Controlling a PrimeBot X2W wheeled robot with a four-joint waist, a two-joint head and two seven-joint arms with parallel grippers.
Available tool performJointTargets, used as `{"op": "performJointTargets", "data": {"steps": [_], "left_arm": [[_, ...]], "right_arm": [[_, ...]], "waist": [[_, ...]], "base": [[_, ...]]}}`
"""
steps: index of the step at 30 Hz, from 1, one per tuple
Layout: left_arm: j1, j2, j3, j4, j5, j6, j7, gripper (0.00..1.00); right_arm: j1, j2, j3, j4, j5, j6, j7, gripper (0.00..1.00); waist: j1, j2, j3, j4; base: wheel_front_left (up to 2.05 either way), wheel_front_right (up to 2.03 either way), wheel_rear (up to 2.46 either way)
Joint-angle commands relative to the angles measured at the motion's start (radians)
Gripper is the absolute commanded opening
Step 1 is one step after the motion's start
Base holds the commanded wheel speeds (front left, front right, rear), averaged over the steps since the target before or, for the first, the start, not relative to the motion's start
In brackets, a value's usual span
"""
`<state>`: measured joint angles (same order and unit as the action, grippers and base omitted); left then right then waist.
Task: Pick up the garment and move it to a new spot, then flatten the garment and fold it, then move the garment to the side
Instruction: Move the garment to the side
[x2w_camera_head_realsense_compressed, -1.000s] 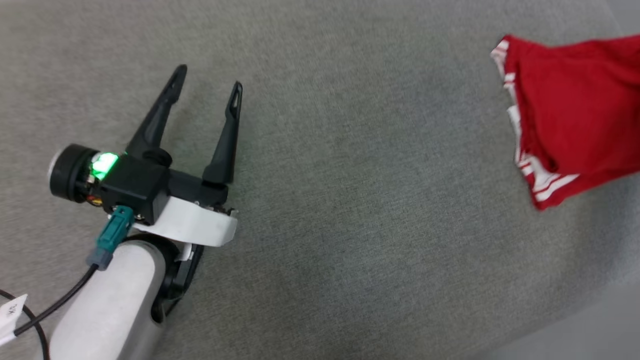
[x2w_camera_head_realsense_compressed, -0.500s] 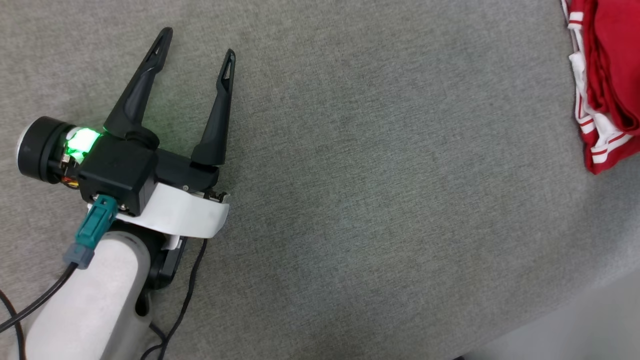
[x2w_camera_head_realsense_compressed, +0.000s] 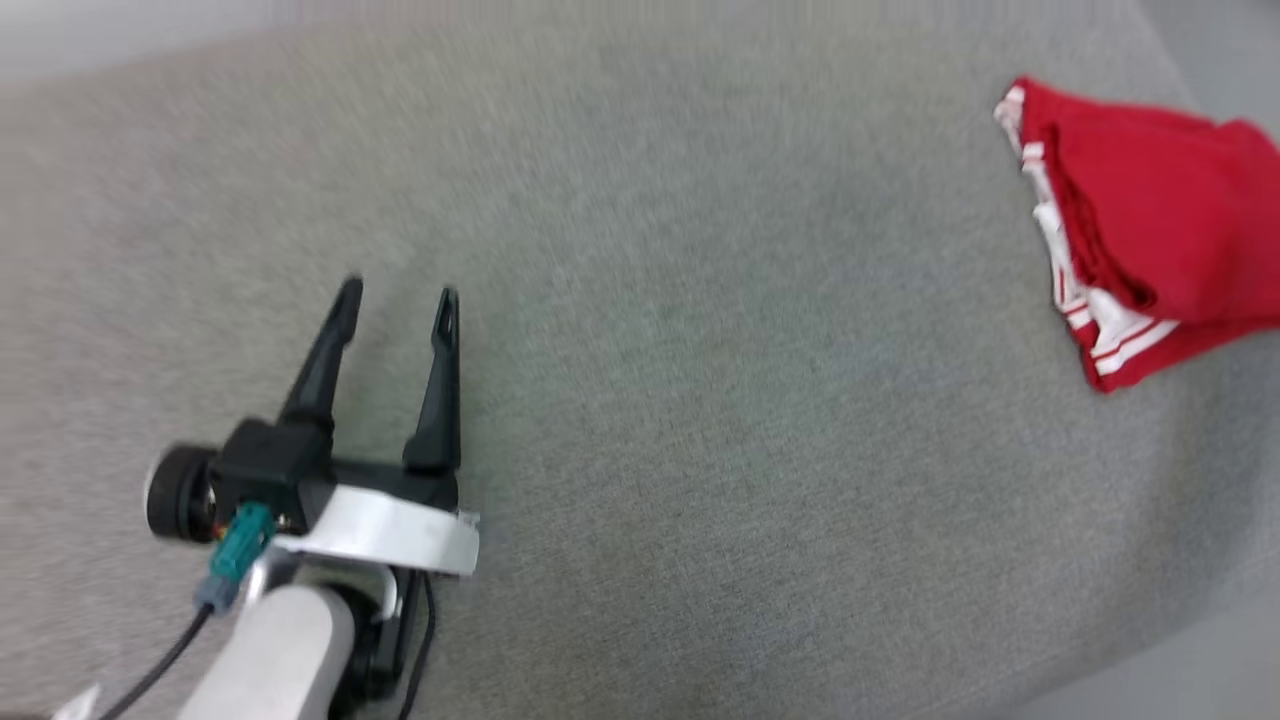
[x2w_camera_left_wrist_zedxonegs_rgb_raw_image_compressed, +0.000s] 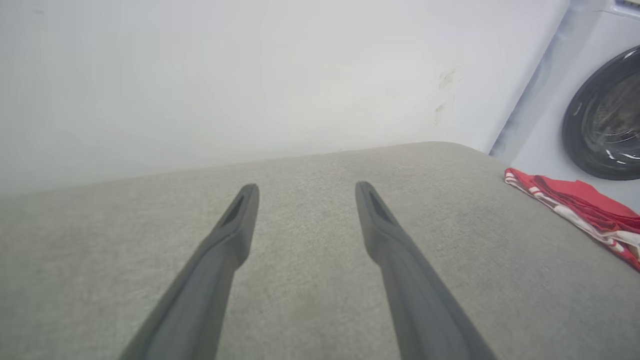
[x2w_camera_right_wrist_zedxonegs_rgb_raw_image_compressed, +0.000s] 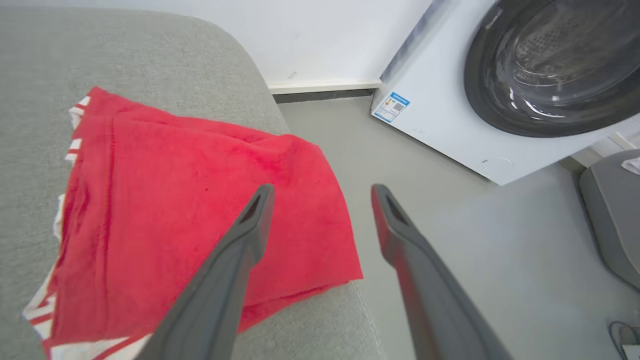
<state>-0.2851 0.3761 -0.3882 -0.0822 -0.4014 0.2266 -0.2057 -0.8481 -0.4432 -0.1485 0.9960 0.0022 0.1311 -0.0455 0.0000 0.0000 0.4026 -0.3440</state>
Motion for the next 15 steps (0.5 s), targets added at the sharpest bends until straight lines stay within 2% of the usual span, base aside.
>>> {"op": "performJointTargets", "data": {"steps": [1,6,15], "left_arm": [[0.027,-0.007,0.0,0.011,-0.008,0.005,-0.01,1.0],[0.108,-0.029,0.011,0.045,-0.041,0.02,-0.029,1.0],[0.186,-0.048,0.022,0.069,-0.071,0.031,-0.043,1.0]], "right_arm": [[0.037,0.008,0.021,-0.016,0.008,-0.001,-0.013,1.0],[0.187,0.031,0.1,-0.107,0.084,-0.001,-0.036,1.0],[0.459,0.083,0.21,-0.377,0.251,-0.001,-0.032,1.0]], "waist": [[0.0,0.0,-0.125,0.047],[0.0,0.0,-0.233,0.103],[0.0,0.0,-0.323,0.216]], "base": [[0.0,0.0,0.0],[0.0,0.0,0.0],[0.0,0.0,0.0]]}}
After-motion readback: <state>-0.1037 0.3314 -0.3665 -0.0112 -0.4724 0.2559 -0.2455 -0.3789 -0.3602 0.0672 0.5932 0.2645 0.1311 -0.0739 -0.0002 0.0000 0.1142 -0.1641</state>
